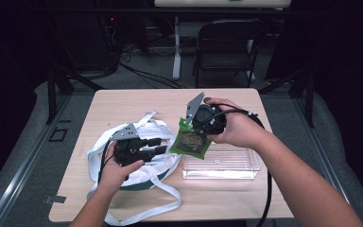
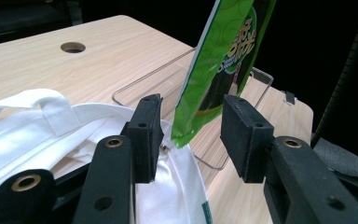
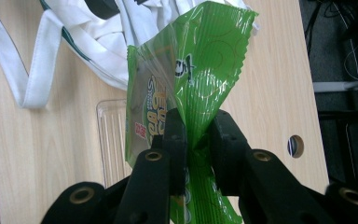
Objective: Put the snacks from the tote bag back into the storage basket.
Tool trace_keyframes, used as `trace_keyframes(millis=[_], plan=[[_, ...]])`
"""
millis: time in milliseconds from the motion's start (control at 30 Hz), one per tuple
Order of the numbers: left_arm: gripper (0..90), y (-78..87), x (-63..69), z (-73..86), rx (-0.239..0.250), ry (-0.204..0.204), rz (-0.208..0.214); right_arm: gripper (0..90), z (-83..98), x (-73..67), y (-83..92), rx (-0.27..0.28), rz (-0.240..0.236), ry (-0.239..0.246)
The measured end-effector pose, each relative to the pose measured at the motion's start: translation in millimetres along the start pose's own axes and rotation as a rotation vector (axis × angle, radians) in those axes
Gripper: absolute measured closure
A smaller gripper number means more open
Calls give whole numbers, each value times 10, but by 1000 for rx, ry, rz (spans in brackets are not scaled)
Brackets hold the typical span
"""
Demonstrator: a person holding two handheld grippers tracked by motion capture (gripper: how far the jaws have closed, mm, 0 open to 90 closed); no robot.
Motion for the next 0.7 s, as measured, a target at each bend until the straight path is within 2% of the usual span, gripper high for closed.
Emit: trace_keyframes(millis=[700], plan=[[579, 32, -65, 17, 0, 10, -19, 777, 288, 206, -37, -76, 52, -29]])
Point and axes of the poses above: each handheld gripper's, and its own axes: y roughly backward along the jaws, z roughly out of its underside, x roughly to its right, the point moved 5 cm from there along -y, roughly forward along the jaws, and after that the axes turned 9 degrees about z, right-handed, at the moved point
